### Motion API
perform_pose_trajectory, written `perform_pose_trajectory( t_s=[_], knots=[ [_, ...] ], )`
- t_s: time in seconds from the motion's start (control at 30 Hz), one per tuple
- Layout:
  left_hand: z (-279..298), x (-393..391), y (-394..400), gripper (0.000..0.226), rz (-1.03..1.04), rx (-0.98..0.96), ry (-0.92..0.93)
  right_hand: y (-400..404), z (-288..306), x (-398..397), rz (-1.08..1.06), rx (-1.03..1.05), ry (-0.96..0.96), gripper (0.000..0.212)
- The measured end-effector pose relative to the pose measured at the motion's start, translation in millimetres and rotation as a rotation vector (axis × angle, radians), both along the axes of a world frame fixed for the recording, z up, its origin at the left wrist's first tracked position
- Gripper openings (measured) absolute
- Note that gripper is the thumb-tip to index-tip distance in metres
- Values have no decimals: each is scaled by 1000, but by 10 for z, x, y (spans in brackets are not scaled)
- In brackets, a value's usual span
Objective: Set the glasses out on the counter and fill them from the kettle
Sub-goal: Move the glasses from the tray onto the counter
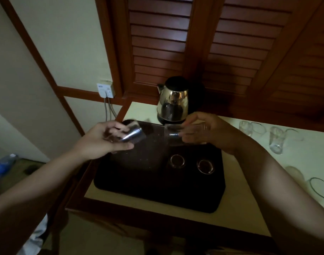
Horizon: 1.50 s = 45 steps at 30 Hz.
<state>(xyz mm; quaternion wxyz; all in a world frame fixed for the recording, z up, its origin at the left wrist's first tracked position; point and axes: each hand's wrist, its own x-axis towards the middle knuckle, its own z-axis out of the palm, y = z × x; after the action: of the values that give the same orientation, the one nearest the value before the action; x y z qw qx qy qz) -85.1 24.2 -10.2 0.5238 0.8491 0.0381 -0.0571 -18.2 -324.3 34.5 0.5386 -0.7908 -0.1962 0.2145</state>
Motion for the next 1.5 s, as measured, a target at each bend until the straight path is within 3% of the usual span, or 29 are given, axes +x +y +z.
perform_pose_trajectory(
  t_s=[0.13, 0.2, 0.3, 0.4, 0.5, 0.6, 0.73, 0.8, 0.93, 1.17, 1.37, 1.5],
  knots=[
    [-94, 64, -329, 68, 157, -446, -60, -64, -177, -118, -70, 365, 285, 54],
    [-69, 137, -518, 42, 173, -590, -50, -28, -207, -177, -102, 444, 367, 51],
    [49, 241, -777, 25, 188, -681, -33, 22, -258, -239, -126, 447, 454, 57],
    [254, 312, -1029, 28, 150, -619, -105, 39, -320, -301, -155, 498, 452, 36],
    [481, 334, -1387, 29, 113, -589, -205, -106, -333, -298, -189, 638, 343, 24],
    [633, 375, -1808, 24, 102, -579, -313, -469, -187, -243, -287, 652, 194, 17],
    [715, 514, -2494, 27, 32, -601, -375, -1200, -42, -134, -378, 671, 20, 33],
    [733, 583, -2921, 41, -9, -649, -361, -1659, 26, -92, -395, 660, -44, 43],
    [659, 716, -3873, 45, -55, -695, -326, -2635, 140, -38, -455, 535, -162, 54],
    [455, 817, -5595, 35, -64, -702, -337, -4250, -35, 106, -479, 312, -328, 24],
    [69, 929, -6766, 29, 12, -573, -250, -5172, -399, 255, -538, 268, -414, 28],
    [-208, 1020, -7256, 34, 149, -624, -134, -5519, -670, 313, -638, 184, -396, 32]
  ],
)
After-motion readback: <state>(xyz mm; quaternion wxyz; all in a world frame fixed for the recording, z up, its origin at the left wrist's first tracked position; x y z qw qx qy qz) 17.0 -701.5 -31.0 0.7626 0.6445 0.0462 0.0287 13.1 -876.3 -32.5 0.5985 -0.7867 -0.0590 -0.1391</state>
